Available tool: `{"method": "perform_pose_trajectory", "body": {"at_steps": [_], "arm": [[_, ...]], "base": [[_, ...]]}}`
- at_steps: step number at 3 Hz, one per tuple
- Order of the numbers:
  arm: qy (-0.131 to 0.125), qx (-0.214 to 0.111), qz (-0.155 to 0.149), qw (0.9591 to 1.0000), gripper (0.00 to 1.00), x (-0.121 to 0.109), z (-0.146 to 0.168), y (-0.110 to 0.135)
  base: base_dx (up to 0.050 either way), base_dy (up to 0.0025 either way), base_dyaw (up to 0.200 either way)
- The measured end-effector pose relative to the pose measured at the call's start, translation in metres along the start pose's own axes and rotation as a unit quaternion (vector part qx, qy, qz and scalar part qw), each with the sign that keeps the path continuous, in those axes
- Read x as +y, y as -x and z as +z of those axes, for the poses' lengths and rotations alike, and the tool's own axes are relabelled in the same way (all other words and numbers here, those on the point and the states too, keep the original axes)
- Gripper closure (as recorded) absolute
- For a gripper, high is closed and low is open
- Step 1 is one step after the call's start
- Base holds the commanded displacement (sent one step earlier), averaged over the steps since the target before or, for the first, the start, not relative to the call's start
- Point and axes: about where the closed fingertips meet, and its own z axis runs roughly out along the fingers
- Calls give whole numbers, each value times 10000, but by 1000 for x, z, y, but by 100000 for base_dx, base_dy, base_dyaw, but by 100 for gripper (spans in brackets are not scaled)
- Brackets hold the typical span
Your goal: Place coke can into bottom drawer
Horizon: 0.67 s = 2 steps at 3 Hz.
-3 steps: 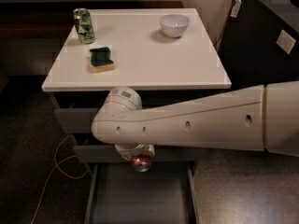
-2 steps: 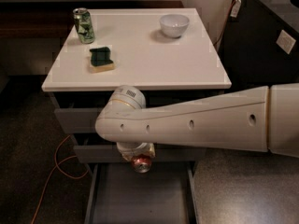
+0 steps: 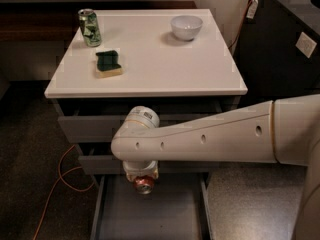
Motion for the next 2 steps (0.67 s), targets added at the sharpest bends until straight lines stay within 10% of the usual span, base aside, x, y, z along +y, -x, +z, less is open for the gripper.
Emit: {"method": "perform_pose_trajectory", "body": {"at_steps": [2], "arm": [[-447,-84,95,9989,100,-33,70,23]], "base": [[0,0,0]]}}
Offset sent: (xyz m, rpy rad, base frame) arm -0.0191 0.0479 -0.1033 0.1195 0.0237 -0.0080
